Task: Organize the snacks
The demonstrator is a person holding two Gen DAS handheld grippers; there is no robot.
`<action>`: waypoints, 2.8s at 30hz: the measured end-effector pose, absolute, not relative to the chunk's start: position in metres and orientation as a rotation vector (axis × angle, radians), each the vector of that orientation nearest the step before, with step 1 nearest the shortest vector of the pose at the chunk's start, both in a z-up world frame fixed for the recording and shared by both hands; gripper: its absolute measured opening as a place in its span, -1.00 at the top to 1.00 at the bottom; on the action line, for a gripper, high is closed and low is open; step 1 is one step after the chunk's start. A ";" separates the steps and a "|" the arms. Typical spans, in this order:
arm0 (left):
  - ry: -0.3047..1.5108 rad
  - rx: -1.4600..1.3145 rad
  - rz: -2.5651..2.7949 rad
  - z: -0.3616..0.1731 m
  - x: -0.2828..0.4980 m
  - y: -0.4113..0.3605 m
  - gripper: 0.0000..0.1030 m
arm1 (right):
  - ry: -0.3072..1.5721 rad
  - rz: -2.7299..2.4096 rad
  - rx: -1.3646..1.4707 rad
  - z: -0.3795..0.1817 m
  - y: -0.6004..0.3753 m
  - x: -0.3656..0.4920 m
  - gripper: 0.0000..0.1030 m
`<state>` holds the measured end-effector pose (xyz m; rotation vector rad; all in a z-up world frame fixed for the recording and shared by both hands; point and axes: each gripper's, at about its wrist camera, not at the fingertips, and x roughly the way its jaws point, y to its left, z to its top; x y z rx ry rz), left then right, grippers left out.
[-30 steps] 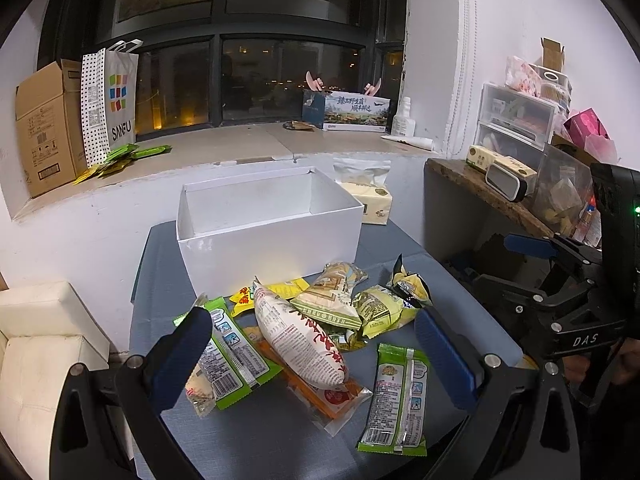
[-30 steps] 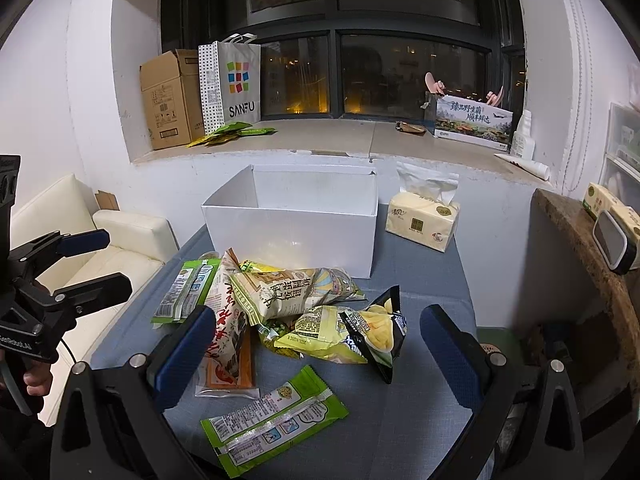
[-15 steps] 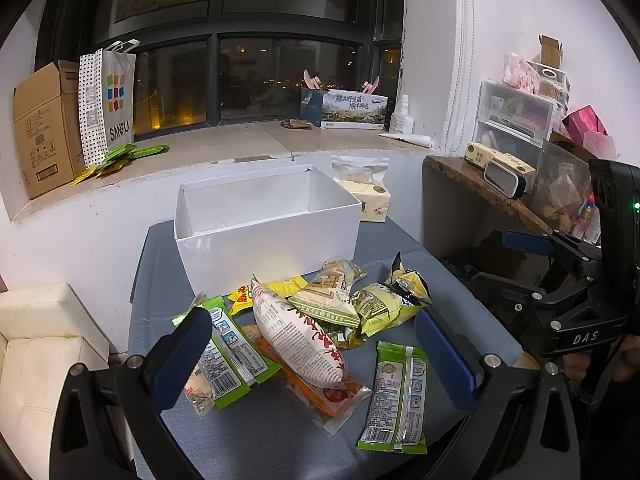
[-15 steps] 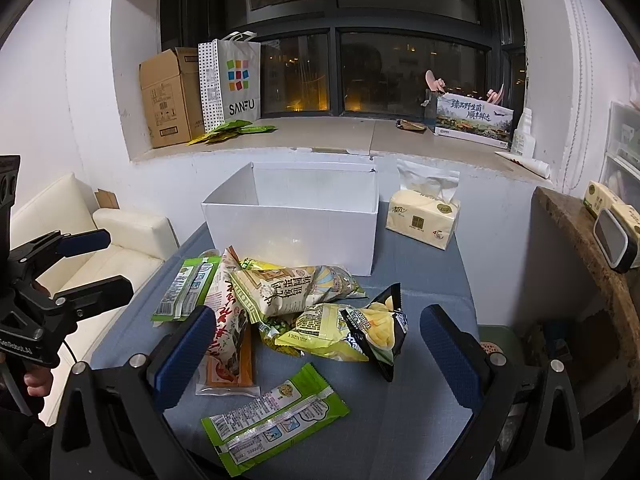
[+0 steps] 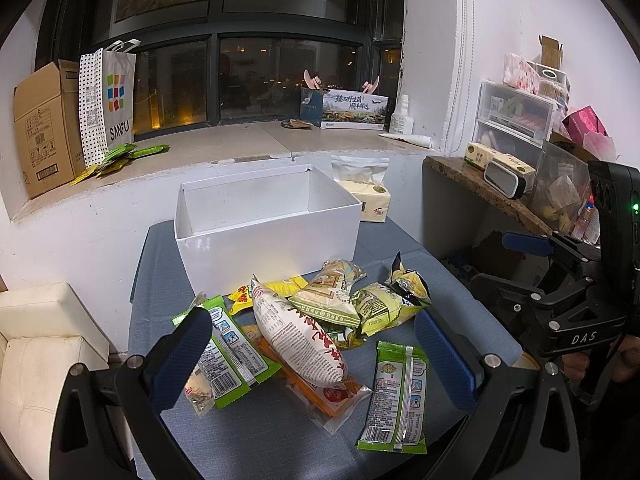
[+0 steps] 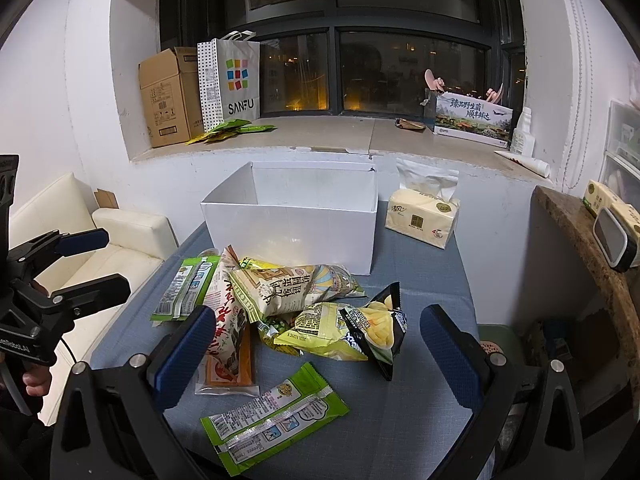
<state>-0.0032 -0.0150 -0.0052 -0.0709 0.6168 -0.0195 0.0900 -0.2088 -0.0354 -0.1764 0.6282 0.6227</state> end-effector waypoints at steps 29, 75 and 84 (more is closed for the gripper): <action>0.616 -0.079 -0.011 -0.007 -0.003 -0.009 -1.00 | 0.803 0.578 -0.114 -0.077 -0.221 0.145 -1.00; 1.155 0.329 -0.223 -0.124 0.210 -0.079 0.16 | 0.784 0.702 0.270 -0.068 -0.305 0.153 0.28; 1.004 0.273 -0.263 -0.089 0.171 -0.073 0.34 | 0.796 0.702 0.279 -0.073 -0.308 0.153 0.28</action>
